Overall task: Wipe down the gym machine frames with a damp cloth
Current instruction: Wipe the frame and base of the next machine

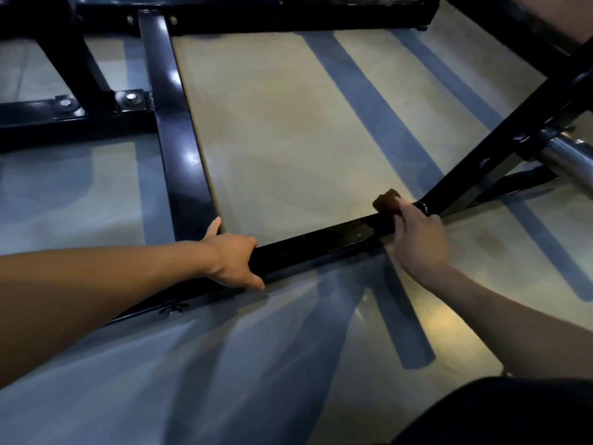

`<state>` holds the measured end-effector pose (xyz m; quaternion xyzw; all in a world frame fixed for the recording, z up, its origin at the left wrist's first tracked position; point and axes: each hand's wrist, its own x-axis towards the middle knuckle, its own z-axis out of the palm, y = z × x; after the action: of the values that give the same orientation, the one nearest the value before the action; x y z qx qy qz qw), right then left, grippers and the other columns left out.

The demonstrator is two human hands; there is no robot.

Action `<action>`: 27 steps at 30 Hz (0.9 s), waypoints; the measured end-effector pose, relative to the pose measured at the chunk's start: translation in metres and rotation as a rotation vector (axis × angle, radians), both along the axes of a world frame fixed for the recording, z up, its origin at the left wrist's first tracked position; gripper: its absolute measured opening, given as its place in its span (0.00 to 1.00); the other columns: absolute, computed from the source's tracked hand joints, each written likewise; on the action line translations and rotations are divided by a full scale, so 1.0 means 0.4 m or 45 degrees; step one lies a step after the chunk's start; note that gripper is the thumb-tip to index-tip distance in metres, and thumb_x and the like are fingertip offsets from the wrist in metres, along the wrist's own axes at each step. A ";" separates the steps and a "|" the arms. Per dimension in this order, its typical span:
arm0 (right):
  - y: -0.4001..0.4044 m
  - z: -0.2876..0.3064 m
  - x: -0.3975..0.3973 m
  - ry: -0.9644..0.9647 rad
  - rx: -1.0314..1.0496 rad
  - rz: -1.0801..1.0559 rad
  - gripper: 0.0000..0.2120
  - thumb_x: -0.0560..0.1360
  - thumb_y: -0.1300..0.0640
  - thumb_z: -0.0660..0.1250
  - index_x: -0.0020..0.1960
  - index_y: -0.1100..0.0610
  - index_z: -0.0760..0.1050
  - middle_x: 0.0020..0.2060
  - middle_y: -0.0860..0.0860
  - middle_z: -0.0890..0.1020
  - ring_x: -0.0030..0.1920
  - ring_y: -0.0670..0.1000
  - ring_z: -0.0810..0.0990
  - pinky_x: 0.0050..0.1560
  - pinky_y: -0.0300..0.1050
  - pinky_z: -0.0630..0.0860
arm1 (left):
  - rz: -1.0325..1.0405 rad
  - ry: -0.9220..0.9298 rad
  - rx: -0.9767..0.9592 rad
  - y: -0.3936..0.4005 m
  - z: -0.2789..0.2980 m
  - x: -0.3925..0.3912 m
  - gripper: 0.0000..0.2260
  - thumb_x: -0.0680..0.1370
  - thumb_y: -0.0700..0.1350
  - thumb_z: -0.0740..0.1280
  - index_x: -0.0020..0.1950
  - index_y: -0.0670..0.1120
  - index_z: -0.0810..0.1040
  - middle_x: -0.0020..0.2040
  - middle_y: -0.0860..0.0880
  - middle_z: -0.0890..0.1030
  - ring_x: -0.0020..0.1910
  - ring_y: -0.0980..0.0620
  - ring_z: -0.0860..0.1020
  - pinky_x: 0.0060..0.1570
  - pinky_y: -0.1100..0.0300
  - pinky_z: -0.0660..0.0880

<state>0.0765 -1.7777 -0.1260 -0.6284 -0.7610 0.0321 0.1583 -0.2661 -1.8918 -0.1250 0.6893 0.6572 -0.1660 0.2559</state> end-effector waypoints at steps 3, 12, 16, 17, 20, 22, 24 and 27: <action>-0.059 -0.011 -0.118 -0.035 -0.033 0.151 0.22 0.85 0.53 0.57 0.78 0.53 0.69 0.73 0.52 0.76 0.59 0.63 0.77 0.64 0.55 0.72 | -0.033 -0.034 -0.037 0.001 0.005 -0.016 0.31 0.69 0.70 0.72 0.62 0.51 0.70 0.49 0.55 0.79 0.61 0.49 0.78 0.77 0.37 0.37; -0.072 0.000 -0.040 0.070 0.032 0.315 0.19 0.83 0.57 0.64 0.74 0.52 0.75 0.62 0.55 0.83 0.52 0.63 0.80 0.53 0.54 0.77 | -0.075 -0.086 -0.057 -0.011 0.005 -0.034 0.21 0.73 0.64 0.71 0.53 0.53 0.67 0.43 0.56 0.77 0.53 0.50 0.75 0.78 0.36 0.36; -0.099 0.013 -0.159 0.197 -0.059 0.125 0.18 0.84 0.54 0.63 0.73 0.52 0.76 0.55 0.60 0.86 0.49 0.67 0.81 0.54 0.56 0.78 | -0.146 -0.005 -0.023 -0.008 0.012 -0.040 0.30 0.72 0.69 0.69 0.65 0.52 0.70 0.57 0.50 0.76 0.66 0.46 0.73 0.79 0.38 0.40; -0.141 0.008 -0.205 0.205 -0.078 0.285 0.19 0.83 0.55 0.64 0.74 0.52 0.75 0.58 0.58 0.85 0.47 0.66 0.80 0.53 0.55 0.78 | -0.171 0.026 -0.004 -0.011 0.013 -0.041 0.33 0.72 0.70 0.69 0.70 0.52 0.69 0.59 0.49 0.75 0.68 0.45 0.70 0.79 0.39 0.42; -0.231 -0.023 -0.210 -0.045 -0.097 0.868 0.25 0.82 0.54 0.66 0.78 0.48 0.70 0.73 0.45 0.76 0.44 0.56 0.74 0.44 0.48 0.76 | -0.172 0.006 0.078 -0.023 0.009 -0.044 0.32 0.72 0.70 0.69 0.68 0.53 0.71 0.53 0.52 0.76 0.67 0.46 0.71 0.80 0.41 0.44; -0.179 -0.042 -0.102 -0.135 -0.054 0.871 0.27 0.80 0.53 0.65 0.79 0.44 0.67 0.73 0.46 0.76 0.42 0.56 0.74 0.41 0.46 0.76 | -0.126 -0.050 0.096 -0.029 0.006 -0.047 0.28 0.72 0.69 0.69 0.64 0.53 0.72 0.44 0.53 0.79 0.62 0.48 0.75 0.80 0.43 0.44; -0.108 -0.033 -0.007 -0.098 -0.002 0.452 0.26 0.82 0.48 0.60 0.79 0.41 0.65 0.59 0.56 0.84 0.43 0.60 0.76 0.41 0.48 0.74 | -0.118 -0.047 0.074 -0.034 0.007 -0.051 0.31 0.72 0.70 0.68 0.68 0.53 0.71 0.42 0.53 0.77 0.62 0.48 0.74 0.80 0.45 0.44; -0.068 -0.013 -0.023 0.025 0.005 0.032 0.22 0.84 0.49 0.59 0.76 0.49 0.72 0.49 0.61 0.85 0.47 0.64 0.78 0.45 0.52 0.74 | -0.143 0.004 0.012 -0.023 0.021 -0.043 0.33 0.73 0.71 0.67 0.72 0.53 0.69 0.43 0.54 0.74 0.64 0.47 0.72 0.80 0.44 0.45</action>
<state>0.0674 -1.8048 -0.1314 -0.6179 -0.7674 0.0388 0.1667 -0.2833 -1.9011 -0.1166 0.7260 0.6186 -0.1780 0.2420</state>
